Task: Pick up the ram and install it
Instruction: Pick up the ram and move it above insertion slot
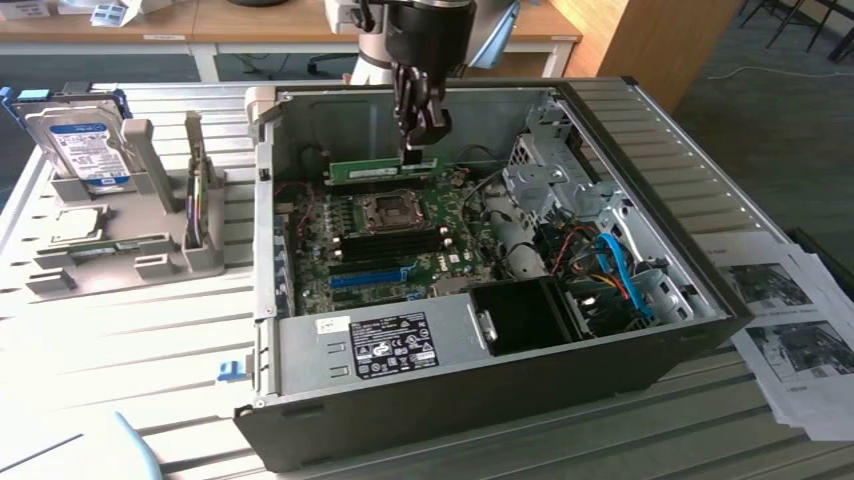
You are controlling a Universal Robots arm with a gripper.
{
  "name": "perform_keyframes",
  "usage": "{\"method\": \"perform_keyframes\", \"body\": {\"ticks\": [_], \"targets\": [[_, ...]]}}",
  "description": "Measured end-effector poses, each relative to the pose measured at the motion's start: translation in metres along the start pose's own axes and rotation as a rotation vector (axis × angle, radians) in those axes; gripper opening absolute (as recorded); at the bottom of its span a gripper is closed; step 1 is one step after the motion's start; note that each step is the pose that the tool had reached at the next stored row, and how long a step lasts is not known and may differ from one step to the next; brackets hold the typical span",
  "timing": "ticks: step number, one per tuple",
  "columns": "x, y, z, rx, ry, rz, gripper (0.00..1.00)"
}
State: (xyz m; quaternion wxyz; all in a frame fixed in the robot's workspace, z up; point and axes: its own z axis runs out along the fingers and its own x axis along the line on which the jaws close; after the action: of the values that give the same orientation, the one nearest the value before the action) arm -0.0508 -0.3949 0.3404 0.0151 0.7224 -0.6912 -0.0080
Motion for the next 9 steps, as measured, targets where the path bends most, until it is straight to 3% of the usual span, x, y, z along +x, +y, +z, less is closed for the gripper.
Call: {"method": "perform_keyframes", "body": {"ticks": [9], "targets": [[0.0015, 0.0000, 0.0020, 0.0000, 0.0000, 0.000, 0.11]]}}
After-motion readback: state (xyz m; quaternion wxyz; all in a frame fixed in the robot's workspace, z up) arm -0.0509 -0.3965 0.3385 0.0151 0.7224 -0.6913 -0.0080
